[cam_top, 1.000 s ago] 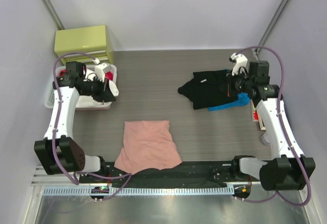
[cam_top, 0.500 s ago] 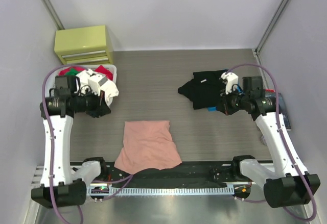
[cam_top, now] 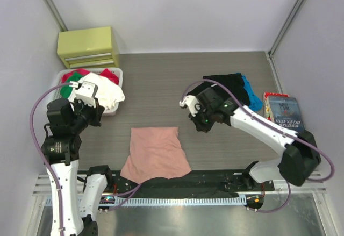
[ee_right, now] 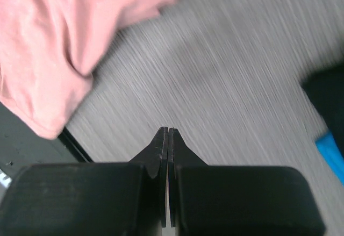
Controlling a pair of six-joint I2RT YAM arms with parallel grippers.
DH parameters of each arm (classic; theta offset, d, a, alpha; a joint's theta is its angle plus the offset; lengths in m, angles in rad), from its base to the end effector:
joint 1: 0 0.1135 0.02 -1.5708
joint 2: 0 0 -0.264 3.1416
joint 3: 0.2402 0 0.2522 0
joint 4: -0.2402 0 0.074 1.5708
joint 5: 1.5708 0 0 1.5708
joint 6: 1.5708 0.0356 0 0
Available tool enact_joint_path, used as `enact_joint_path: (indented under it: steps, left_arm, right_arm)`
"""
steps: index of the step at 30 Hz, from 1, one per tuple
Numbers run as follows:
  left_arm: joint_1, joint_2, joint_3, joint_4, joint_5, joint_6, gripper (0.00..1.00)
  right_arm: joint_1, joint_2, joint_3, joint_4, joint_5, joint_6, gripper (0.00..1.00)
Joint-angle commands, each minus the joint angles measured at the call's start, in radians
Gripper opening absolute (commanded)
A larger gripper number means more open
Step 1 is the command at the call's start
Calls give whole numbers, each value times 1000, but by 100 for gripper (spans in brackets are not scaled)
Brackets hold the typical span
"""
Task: Fold and stack the t-shirts
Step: Put the neatly folded tshirt into the corner of the board with both arms
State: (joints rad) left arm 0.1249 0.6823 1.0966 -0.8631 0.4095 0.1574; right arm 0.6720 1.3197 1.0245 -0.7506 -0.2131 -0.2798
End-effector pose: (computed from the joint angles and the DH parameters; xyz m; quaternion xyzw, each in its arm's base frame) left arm 0.1122 -0.0002 0.3872 0.1216 0.8272 -0.0972 0.5400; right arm 0.1994 0.1682 0.2612 -0.4645 0.8409 0.1510 0.2331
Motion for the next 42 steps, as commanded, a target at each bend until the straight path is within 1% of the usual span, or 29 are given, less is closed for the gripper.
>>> enact_joint_path:
  steps: [1,3,5,6,9,10,13,16,21,29,33,37,42]
  left_arm:
    - [16,-29,-38,153,-129,-19,0]
    - [19,-21,-38,156,-153,-1,0]
    - [19,-3,-41,153,-147,8,0]
    - [19,2,-47,159,-140,8,0]
    - [24,6,-58,171,-133,-1,0]
    - [27,3,-60,173,-136,1,0]
    - [25,2,-61,173,-144,11,0]
    - [25,3,-61,173,-150,17,0]
    - [25,10,-67,173,-155,19,0]
    - [27,11,-78,174,-166,25,0]
    - [28,11,-87,171,-170,31,0]
    - [28,0,-96,173,-182,36,0]
    - [28,-4,-116,170,-187,45,0]
  right_arm:
    - [132,140,107,140,63,-30,1]
    - [194,224,185,145,72,-32,1]
    - [227,262,221,190,78,-42,1]
    - [254,310,273,198,75,-42,1]
    - [299,392,385,180,44,-36,1]
    - [310,432,396,188,29,-35,1]
    - [327,486,391,229,-27,-19,1]
    - [333,521,373,263,-51,-1,1]
    - [339,542,323,287,-98,14,1]
    - [357,621,269,355,-103,22,1]
    - [357,702,252,399,-91,19,1]
    - [353,766,270,439,-80,16,1]
    - [324,819,335,435,-51,-9,1]
